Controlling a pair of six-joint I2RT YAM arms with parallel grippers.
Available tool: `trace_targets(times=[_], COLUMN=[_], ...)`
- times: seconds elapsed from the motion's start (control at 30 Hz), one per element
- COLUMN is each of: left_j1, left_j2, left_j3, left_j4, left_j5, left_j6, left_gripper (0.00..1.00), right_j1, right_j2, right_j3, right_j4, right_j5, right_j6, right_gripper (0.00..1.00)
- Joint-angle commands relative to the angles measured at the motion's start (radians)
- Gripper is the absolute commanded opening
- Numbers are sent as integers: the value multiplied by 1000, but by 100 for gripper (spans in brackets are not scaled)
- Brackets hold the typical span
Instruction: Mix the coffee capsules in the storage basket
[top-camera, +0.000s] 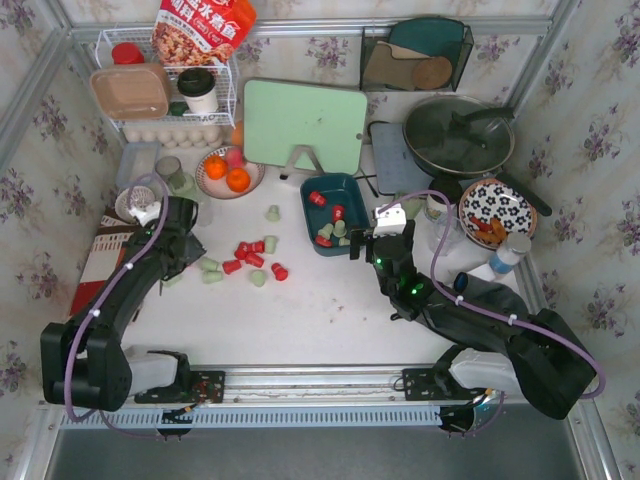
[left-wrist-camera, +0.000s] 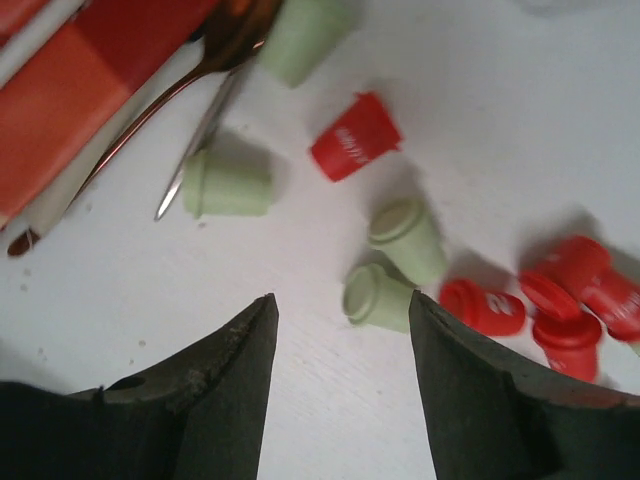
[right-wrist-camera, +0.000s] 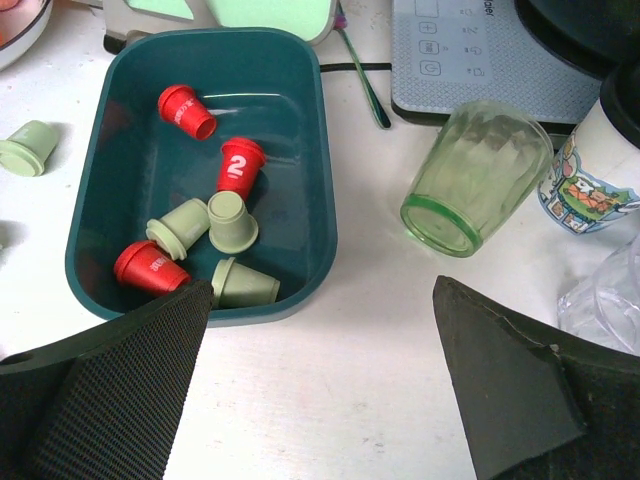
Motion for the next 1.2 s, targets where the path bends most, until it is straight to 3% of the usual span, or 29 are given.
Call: trace_targets(times=[0.0, 0.13, 0.33, 0.37, 0.43, 0.5, 0.7, 1.17], left_j1=[54, 84, 120, 129, 139, 147, 165, 197], left_j2=[45, 150, 232, 239, 256, 268, 296, 451], left_j3=[-21, 29, 61, 67, 77, 75, 32, 91], left_j4=[-77, -174, -185, -185, -215, -232, -178, -203], left_j5=[-85, -110, -163, -169, -181, -172, -157, -166], left_j6=[-258, -427, -478, -467, -484, -509, -601, -725], left_gripper=[57, 56, 56, 59, 80, 83, 74, 63], right_j1=[0, 1, -1, 0, 0, 0, 0, 1], right_j2=[-1, 1, 9, 10, 10, 8, 7, 10], right_j3=[6, 4, 6, 8, 7, 7, 7, 10], right_j4=[27, 27, 30, 29, 27, 27, 27, 24], right_j5=[-3, -3, 2, 1, -3, -6, -13, -17], right_j6=[6, 4, 3, 3, 4, 5, 7, 7], right_gripper=[100, 100, 100, 100, 100, 100, 100, 100])
